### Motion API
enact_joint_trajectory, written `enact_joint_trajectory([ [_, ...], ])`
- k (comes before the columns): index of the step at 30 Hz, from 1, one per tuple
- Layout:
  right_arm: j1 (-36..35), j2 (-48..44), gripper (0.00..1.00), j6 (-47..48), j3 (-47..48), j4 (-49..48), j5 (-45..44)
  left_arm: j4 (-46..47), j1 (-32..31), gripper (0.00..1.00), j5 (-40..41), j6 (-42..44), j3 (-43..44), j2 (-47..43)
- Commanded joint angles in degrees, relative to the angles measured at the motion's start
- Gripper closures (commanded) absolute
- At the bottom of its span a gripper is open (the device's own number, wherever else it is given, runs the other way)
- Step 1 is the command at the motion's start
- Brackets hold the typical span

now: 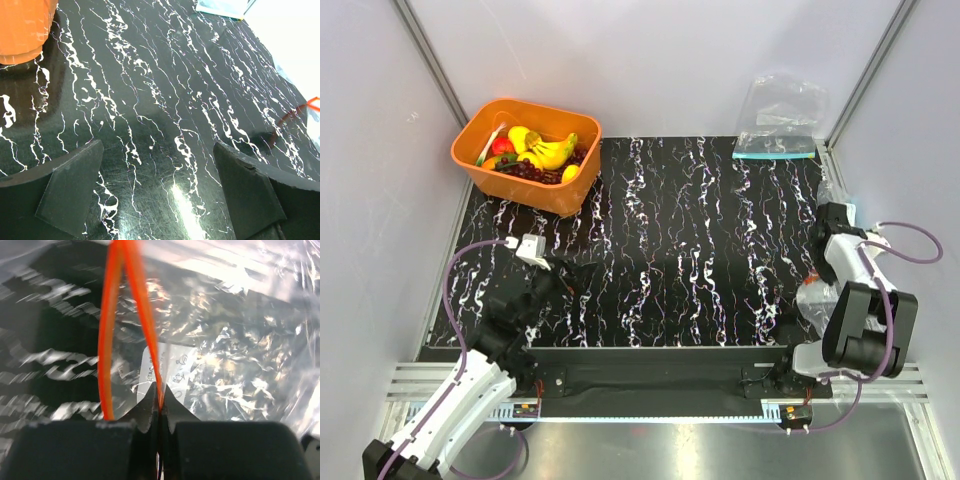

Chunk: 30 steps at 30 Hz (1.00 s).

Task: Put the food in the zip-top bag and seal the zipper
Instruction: Pick up the zipper food storage bag at the corner of the board.

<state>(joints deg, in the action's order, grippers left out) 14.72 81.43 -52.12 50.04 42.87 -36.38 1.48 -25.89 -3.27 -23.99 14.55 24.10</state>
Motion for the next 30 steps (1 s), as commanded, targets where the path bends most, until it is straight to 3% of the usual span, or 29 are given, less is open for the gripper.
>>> enact_joint_trajectory([
  [1,-4.60,-5.31,1.00,12.45,0.05,-9.47,4.28,3.53,-0.30,0.01,-0.43,0.78,1.63,0.07],
  [4,-12.33,-9.17,1.00,22.53,0.23,-15.08,10.34,3.80,-0.30,0.01,-0.51,0.87,1.71,0.77],
  [6,-14.01,-12.42,1.00,27.31,-1.17,-22.08,28.05,3.97,-0.30,0.01,-0.60,0.87,1.71,1.12],
  [7,-14.28,-13.13,1.00,28.46,-1.87,-24.57,41.87,4.06,-0.30,0.01,-0.77,0.87,1.71,1.21],
  [9,-15.07,-13.49,1.00,27.42,-2.76,-29.57,49.97,4.50,-0.30,0.01,-1.21,1.13,1.54,1.65],
  [10,-18.73,-13.05,1.00,28.03,-2.32,-30.04,53.31,5.20,-0.21,0.01,-1.56,1.22,1.54,1.83],
  [18,-34.83,-9.18,1.00,35.76,0.23,-35.65,62.83,10.65,-0.30,0.01,-5.87,-0.79,2.24,8.85],
  [24,-47.65,-9.62,1.00,39.02,-2.92,-41.71,59.33,10.04,-0.13,0.01,-5.36,-3.95,3.47,9.57],
  [30,-55.49,-9.18,1.00,37.79,-5.39,-48.66,54.58,9.78,-0.21,0.01,0.98,-9.31,-1.09,1.66],
])
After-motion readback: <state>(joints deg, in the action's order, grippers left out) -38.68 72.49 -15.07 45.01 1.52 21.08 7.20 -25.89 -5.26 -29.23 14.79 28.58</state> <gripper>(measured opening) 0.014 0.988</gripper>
